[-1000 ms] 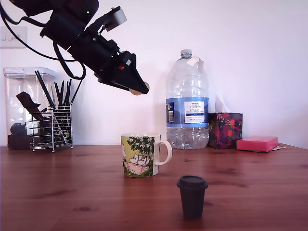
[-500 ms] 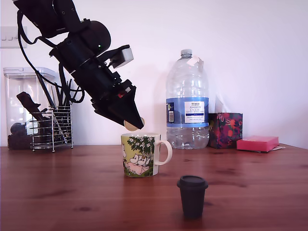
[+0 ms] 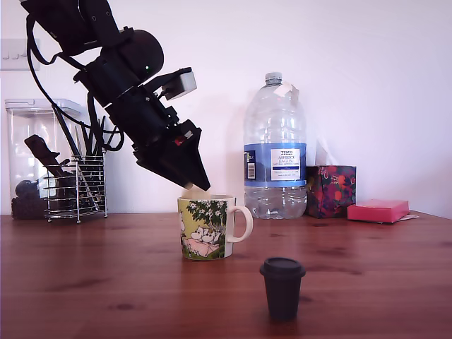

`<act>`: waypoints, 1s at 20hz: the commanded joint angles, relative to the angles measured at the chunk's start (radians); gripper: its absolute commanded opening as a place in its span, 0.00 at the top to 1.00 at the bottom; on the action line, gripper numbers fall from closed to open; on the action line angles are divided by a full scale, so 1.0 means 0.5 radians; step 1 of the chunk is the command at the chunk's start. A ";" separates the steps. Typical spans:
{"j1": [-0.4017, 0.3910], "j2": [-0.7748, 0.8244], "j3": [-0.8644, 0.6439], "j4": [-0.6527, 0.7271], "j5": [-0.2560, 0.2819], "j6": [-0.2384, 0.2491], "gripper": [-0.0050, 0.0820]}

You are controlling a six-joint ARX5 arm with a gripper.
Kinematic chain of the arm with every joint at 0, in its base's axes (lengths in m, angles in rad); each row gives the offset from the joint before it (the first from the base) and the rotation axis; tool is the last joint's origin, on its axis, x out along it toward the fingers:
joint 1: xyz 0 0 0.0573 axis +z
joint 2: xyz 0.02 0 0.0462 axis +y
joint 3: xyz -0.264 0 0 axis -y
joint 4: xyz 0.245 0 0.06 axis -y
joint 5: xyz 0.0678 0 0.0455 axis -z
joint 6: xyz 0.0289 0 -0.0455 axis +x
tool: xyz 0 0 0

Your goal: Pick up the coffee capsules from the table one by one and drop them inside the nearest coffee cup

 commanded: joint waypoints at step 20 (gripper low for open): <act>-0.047 -0.626 -0.407 0.045 0.050 -0.340 0.97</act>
